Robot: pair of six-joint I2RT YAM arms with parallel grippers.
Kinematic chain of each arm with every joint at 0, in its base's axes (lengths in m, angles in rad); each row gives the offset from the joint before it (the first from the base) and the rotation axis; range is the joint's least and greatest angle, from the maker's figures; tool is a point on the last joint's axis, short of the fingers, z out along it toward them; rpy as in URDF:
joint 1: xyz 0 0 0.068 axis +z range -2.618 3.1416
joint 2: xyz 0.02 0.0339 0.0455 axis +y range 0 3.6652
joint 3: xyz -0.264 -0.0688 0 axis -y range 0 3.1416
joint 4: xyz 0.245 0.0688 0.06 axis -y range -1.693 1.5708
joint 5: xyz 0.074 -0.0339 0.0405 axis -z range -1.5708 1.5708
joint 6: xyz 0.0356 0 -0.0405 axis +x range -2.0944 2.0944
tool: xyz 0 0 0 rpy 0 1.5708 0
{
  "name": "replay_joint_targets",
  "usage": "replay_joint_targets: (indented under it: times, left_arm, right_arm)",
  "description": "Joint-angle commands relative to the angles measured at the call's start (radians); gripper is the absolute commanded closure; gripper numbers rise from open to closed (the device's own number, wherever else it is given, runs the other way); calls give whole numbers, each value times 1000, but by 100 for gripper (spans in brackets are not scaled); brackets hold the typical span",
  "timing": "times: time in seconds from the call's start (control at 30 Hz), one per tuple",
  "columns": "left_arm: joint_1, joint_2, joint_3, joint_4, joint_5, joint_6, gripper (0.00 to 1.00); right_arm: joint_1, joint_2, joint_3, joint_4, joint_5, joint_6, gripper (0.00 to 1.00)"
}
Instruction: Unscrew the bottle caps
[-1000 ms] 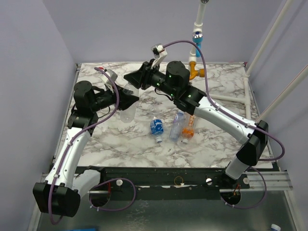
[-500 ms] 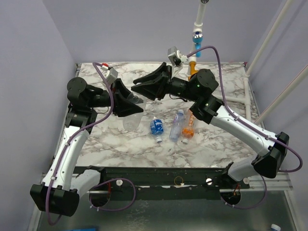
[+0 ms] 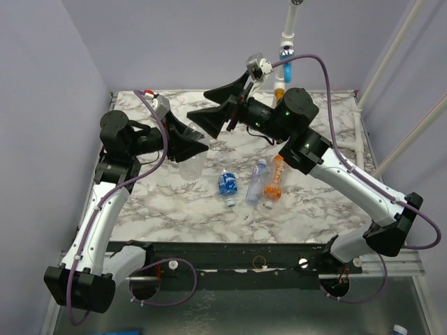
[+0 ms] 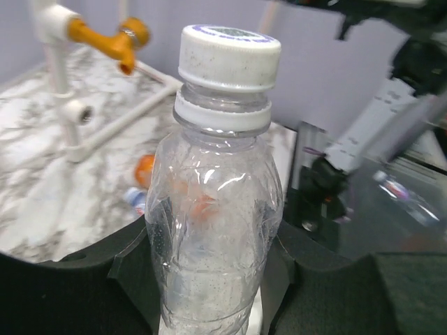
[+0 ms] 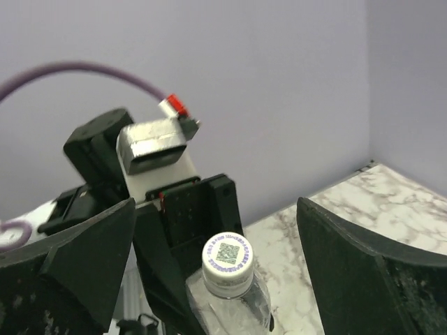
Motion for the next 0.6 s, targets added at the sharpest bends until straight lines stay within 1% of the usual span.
replay_joint_targets:
  times: [0.0, 0.07, 0.13, 0.2, 0.27, 0.47, 0.57]
  left_arm:
    - [3, -26, 1, -102, -309, 262, 95]
    - [3, -32, -8, -101, -370, 300, 95]
    - [3, -38, -14, -101, -407, 319, 95]
    - [3, -40, -17, -102, -412, 324, 95]
    - [2, -40, -18, -103, -403, 318, 95]
    - [-2, -35, -28, -102, -395, 297, 95]
    - [-4, -35, -36, -102, -395, 295, 95]
  right_arm:
    - [19, 36, 95, -153, 245, -35, 0]
    - [22, 58, 126, -177, 281, -33, 1]
    - [21, 90, 168, -239, 297, -30, 9]
    - [24, 122, 205, -271, 295, -31, 16]
    - [27, 153, 236, -297, 291, -31, 20]
    - [32, 190, 253, -274, 247, -18, 28]
    - [33, 195, 254, -257, 240, -14, 36]
